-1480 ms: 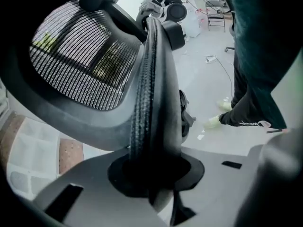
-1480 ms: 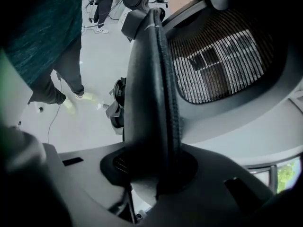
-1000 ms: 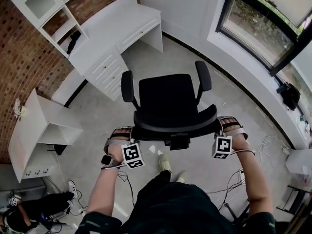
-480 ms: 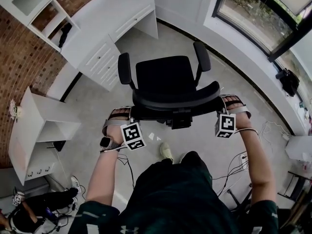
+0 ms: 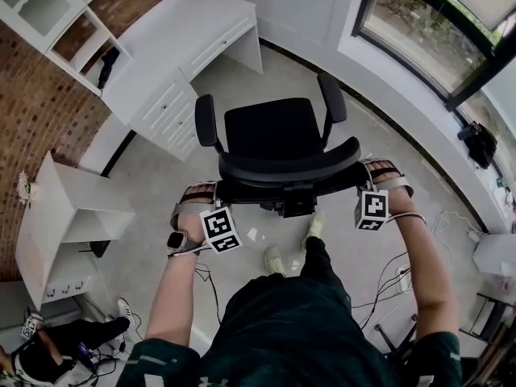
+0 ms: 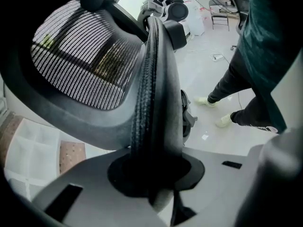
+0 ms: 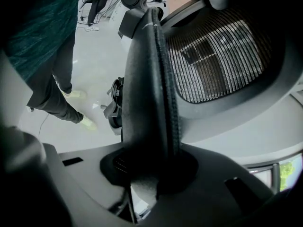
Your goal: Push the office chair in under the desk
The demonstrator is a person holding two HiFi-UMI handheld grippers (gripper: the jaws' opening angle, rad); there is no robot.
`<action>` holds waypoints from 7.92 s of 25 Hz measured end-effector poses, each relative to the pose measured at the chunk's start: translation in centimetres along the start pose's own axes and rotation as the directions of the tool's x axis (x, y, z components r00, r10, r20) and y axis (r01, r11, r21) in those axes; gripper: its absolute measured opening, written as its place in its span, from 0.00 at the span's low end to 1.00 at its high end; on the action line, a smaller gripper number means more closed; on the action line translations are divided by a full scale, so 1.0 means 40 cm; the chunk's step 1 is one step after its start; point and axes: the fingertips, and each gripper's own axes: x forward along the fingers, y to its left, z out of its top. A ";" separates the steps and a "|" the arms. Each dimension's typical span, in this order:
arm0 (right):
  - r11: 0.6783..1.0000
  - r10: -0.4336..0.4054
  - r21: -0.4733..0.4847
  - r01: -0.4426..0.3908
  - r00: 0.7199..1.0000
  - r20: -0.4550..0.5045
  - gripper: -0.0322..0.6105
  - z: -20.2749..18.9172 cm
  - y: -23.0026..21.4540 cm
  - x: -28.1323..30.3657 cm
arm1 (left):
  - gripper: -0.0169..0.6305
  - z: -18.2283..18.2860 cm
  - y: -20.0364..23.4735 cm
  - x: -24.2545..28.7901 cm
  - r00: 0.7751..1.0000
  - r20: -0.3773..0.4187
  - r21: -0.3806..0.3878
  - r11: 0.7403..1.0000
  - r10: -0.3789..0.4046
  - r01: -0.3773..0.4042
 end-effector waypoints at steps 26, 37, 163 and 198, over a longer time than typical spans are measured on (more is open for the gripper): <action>0.992 -0.022 -0.119 0.036 0.993 0.113 0.18 -0.210 -0.302 0.267 | 0.14 0.179 0.211 0.155 0.995 -0.095 -0.148 0.989 -0.012 -0.002; 0.982 -0.027 -0.178 0.059 0.983 0.182 0.18 -0.256 -0.457 0.403 | 0.15 0.217 0.319 0.234 0.987 -0.160 -0.227 0.973 -0.005 -0.032; 0.757 -0.263 0.513 -0.404 0.530 0.806 0.08 -0.187 -1.596 0.396 | 0.04 0.286 1.301 0.012 0.702 -0.137 -0.990 -0.129 0.699 -0.064; 0.707 -0.326 0.501 -0.500 0.398 0.858 0.06 -0.062 -1.642 0.331 | 0.04 0.282 1.387 -0.039 0.623 -0.235 -0.970 -0.216 0.746 -0.107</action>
